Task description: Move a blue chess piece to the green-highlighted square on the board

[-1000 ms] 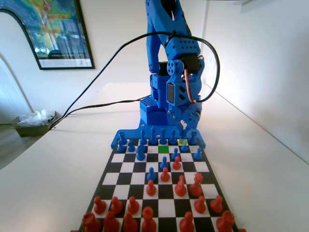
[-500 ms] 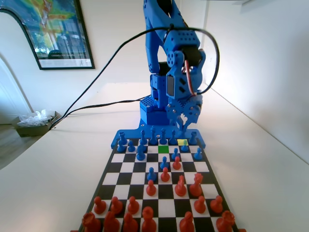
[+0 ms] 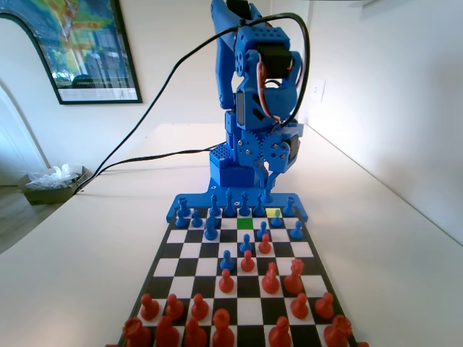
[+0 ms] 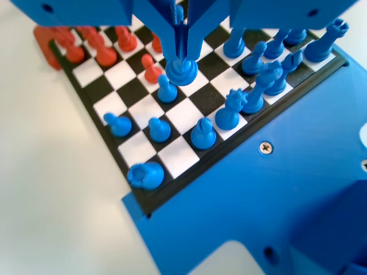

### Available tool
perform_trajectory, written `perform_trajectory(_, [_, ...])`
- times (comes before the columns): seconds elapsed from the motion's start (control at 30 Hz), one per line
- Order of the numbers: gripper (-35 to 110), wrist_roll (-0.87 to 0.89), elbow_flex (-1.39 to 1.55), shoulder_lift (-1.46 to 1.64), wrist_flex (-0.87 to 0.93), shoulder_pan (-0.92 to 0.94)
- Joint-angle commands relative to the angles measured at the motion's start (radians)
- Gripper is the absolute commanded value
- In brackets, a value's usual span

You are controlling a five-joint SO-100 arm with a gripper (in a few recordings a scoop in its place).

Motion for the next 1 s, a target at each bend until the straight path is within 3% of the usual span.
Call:
perform_trajectory(0.0, [1, -0.031, -0.023, 0.000, -0.021, 0.037])
perform_trajectory(0.97, [1, -0.109, 0.011, -0.219, -0.163, 0.067])
